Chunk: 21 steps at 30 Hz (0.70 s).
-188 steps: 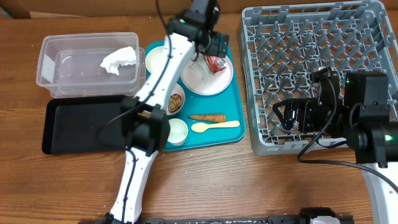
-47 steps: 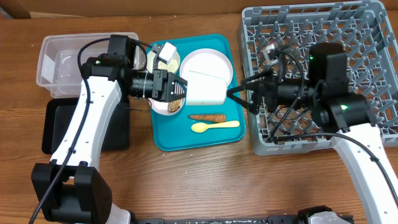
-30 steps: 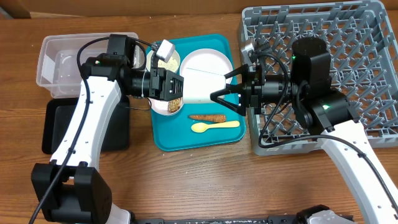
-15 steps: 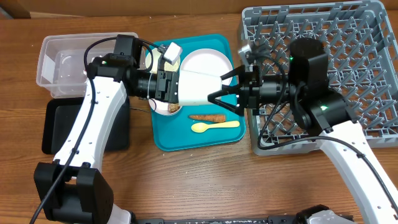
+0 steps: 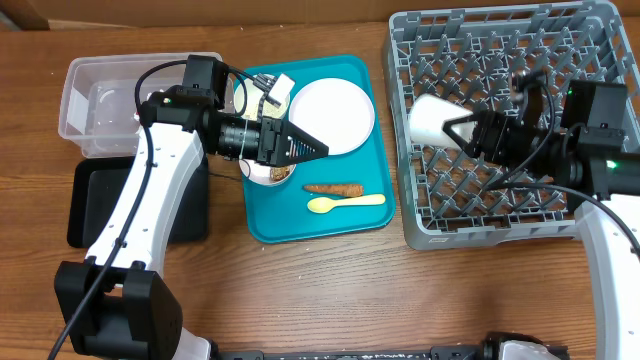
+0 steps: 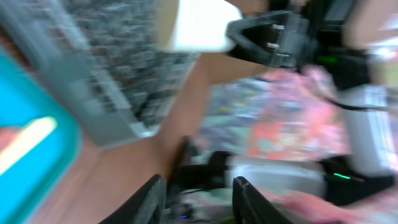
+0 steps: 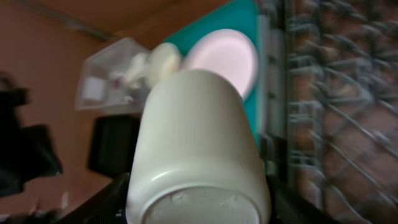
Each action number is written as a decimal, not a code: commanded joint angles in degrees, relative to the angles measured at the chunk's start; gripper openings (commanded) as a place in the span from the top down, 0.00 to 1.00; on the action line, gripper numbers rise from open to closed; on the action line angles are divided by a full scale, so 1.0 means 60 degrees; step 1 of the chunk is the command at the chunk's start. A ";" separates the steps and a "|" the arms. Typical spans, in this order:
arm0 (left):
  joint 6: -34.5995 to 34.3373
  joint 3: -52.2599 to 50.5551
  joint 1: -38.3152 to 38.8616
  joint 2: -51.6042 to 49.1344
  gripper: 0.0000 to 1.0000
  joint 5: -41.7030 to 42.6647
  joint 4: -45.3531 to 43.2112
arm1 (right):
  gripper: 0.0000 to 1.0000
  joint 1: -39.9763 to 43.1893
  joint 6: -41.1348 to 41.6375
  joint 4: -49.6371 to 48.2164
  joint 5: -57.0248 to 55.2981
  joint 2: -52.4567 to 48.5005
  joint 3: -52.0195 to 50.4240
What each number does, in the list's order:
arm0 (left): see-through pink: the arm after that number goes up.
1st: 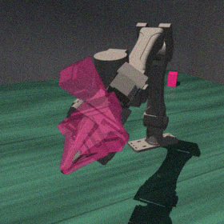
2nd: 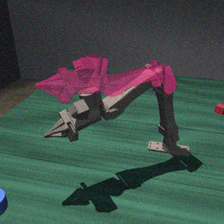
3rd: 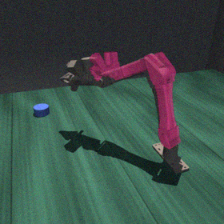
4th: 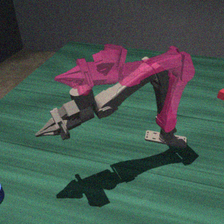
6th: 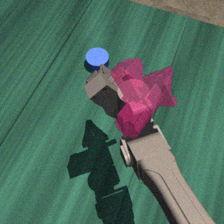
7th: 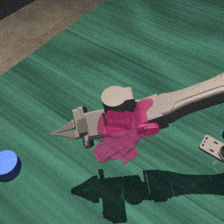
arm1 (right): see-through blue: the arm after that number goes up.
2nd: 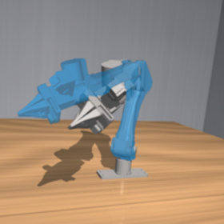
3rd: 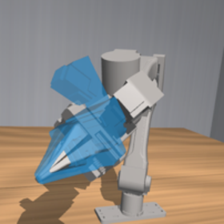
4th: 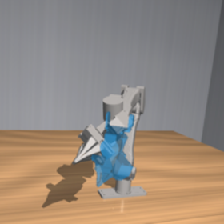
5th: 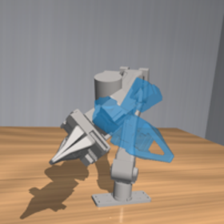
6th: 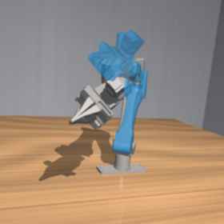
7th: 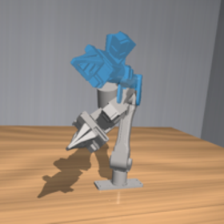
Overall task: Sort waste into correct bins and load items into the dishwasher
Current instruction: 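Place the white cup upside down in the dish rack with the right gripper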
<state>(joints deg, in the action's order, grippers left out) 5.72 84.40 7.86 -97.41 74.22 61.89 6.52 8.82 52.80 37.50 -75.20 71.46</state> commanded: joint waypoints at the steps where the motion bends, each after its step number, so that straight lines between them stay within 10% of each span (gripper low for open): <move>1: -0.0029 0.0157 0.0033 0.0066 0.61 -0.4255 -0.0164 | 0.61 -0.0273 0.0539 0.0860 -0.3774 0.0353 0.0419; 6: -0.0780 0.0157 0.0302 0.0058 0.60 -0.9198 -0.0288 | 0.61 -0.1206 0.1111 0.1752 -0.5625 -0.0011 0.0419; 15: -0.0780 0.0157 0.0401 0.0058 0.58 -0.9974 -0.0390 | 0.59 -0.2594 0.1869 0.1905 -0.6808 -0.2215 0.0419; 21: -0.0780 0.0157 0.0401 0.0058 0.58 -0.9970 -0.0437 | 0.13 -0.2594 0.1829 0.1800 -0.6608 -0.2543 0.0619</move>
<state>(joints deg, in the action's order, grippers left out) 1.63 84.42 10.07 -97.41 15.27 59.70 -9.04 19.27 63.90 -1.58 -91.13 72.55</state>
